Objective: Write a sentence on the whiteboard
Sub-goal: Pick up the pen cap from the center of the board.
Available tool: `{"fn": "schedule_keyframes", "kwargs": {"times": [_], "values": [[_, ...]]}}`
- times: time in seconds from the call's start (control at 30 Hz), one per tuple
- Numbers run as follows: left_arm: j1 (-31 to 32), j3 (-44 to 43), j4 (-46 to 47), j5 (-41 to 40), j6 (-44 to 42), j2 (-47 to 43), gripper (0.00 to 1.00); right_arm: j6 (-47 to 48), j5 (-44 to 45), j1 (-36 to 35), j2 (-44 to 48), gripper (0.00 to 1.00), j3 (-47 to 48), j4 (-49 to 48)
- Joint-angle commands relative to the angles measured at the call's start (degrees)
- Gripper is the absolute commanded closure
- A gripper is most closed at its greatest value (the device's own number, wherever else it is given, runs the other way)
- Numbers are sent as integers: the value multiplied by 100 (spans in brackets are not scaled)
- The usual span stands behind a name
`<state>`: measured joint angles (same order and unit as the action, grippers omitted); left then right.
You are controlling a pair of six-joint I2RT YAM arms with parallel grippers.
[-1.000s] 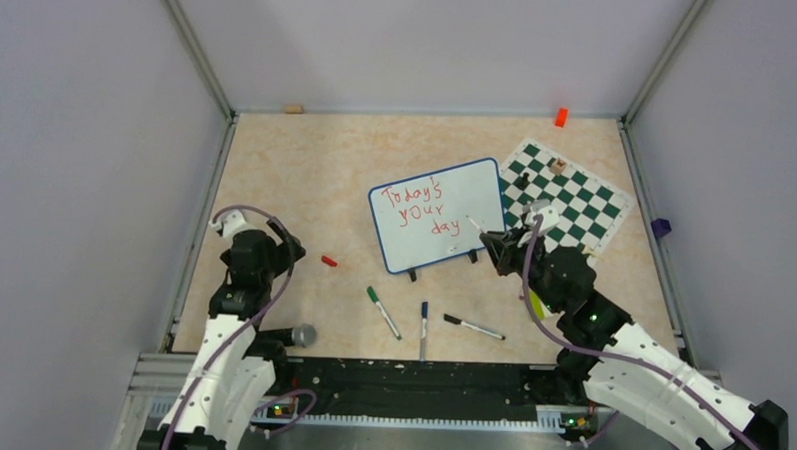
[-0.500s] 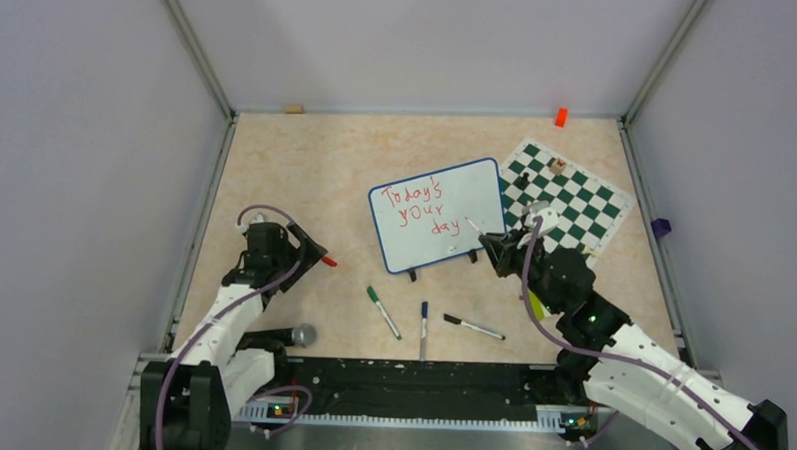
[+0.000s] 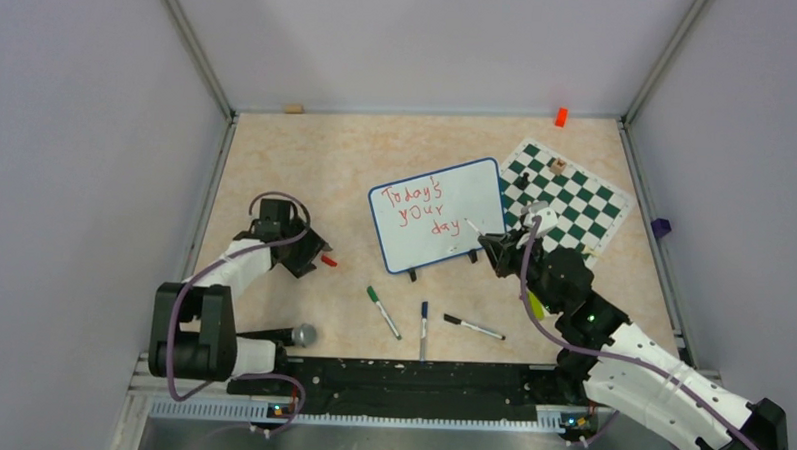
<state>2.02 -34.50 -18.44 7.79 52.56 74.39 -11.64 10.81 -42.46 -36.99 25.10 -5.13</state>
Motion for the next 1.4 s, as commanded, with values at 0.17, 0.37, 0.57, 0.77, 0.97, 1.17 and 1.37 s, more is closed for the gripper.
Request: {"fn": "schedule_keyframes", "kwargs": {"times": [0.17,0.37,0.57,0.77,0.97,1.17,1.37], "values": [[61,-775,-601,118,-92,887,44,-73,-32,77,80,100,-40,-262],[91,-870,-575,117,-207,1198,50,-89,-38,80,145,100,-53,-245],[121,-791,-507,-55,-452,1148,66,-110,-60,79,197,100,-73,-239],[115,-1173,-958,-341,-981,1353,65,-119,-60,82,261,100,-84,-217],[126,-1846,-1534,-354,-1791,1916,12,-127,-76,89,315,100,-94,-208],[200,-2030,-1701,-286,-1837,2252,1,-134,-96,91,348,100,-112,-199],[254,-1650,-1390,-365,-1640,1586,2,-140,-114,97,353,100,-118,-200]]}}
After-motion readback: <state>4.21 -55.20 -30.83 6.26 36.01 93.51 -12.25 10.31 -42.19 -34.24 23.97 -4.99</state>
